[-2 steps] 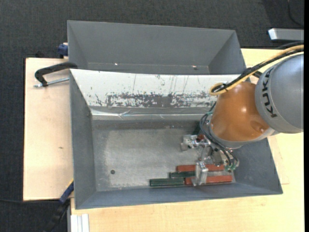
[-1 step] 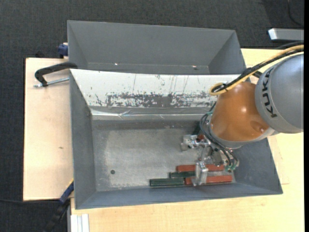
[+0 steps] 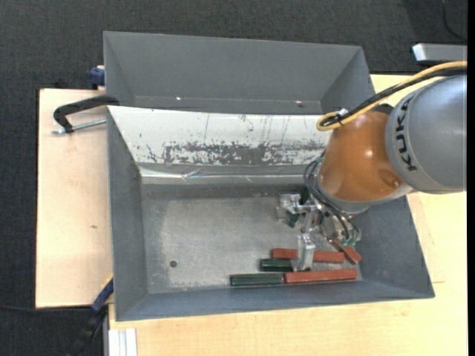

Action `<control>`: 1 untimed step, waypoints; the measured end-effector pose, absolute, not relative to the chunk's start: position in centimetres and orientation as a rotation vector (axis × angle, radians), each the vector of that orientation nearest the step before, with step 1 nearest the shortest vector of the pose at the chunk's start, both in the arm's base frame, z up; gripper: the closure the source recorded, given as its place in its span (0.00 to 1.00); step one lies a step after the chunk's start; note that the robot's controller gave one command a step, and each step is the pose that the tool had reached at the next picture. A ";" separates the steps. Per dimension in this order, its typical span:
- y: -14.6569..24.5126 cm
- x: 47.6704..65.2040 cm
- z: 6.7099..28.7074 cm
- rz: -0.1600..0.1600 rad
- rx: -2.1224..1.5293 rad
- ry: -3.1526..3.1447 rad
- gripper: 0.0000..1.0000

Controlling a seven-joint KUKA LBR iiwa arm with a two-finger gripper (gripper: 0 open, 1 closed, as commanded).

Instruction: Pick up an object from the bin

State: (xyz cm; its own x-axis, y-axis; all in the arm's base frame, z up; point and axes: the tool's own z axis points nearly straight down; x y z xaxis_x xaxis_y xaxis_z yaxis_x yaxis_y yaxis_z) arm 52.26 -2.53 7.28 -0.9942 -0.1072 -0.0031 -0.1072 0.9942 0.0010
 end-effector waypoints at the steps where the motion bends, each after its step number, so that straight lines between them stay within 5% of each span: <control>1: -5.9 49.8 7.3 -0.006 -1.266 2.858 1.00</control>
Offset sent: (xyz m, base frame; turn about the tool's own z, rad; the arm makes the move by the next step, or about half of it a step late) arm 0.0000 0.0000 0.0000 0.0000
